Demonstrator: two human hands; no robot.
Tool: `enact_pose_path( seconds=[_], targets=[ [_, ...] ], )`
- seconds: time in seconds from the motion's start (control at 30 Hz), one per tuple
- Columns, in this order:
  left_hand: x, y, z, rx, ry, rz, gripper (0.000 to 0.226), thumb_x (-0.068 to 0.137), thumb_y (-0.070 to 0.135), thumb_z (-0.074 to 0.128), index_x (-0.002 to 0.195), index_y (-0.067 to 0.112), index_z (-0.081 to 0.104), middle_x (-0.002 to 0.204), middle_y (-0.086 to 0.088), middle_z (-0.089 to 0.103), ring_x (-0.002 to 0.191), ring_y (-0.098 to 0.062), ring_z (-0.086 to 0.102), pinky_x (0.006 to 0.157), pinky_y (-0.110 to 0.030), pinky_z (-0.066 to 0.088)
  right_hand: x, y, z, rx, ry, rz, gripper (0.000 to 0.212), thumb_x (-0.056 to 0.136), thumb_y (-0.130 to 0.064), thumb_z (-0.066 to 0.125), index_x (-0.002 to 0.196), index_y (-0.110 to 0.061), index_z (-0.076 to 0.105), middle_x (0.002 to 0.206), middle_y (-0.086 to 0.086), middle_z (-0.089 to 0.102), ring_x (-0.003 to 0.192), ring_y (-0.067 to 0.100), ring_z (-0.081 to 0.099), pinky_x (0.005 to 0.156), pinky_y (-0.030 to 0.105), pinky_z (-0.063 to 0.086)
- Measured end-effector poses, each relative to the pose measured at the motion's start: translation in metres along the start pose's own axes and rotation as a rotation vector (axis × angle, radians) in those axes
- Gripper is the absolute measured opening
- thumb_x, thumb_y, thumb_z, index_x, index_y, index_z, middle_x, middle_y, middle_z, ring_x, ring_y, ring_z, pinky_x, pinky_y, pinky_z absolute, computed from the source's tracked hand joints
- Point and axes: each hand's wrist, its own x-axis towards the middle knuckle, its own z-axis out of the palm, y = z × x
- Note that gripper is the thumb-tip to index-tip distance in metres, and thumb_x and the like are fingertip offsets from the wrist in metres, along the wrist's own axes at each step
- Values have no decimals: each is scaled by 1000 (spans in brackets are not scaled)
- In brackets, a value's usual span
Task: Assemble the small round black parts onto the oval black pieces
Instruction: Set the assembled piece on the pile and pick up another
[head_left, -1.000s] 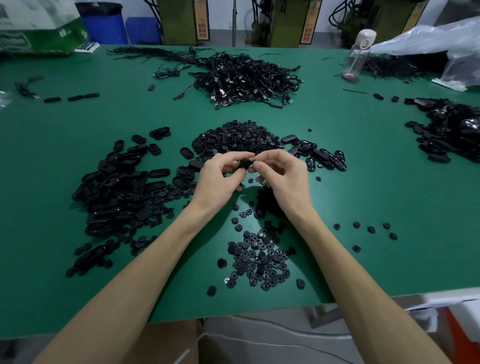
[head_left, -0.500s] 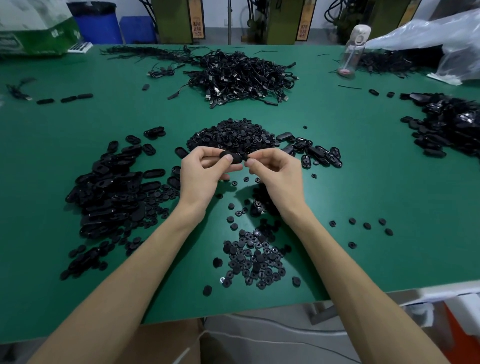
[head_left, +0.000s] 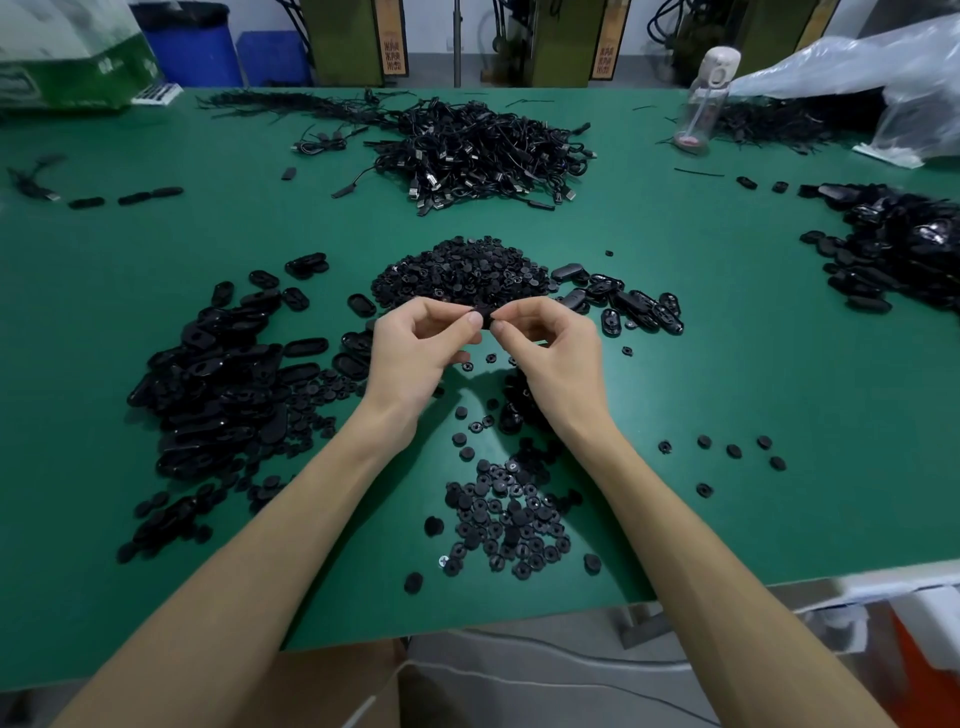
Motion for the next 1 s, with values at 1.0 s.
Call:
enact_pose_path(
  seconds=[1.0],
  targets=[
    [-1, -3, 0, 35, -24, 52, 20, 93, 15, 77, 111, 13, 70, 92, -6, 79, 88, -18, 77, 82, -28, 59, -2, -4, 0, 1, 24, 36, 8, 92, -19, 78, 96, -14, 73, 85, -4, 73, 76, 5, 63, 73, 23, 53]
  ],
)
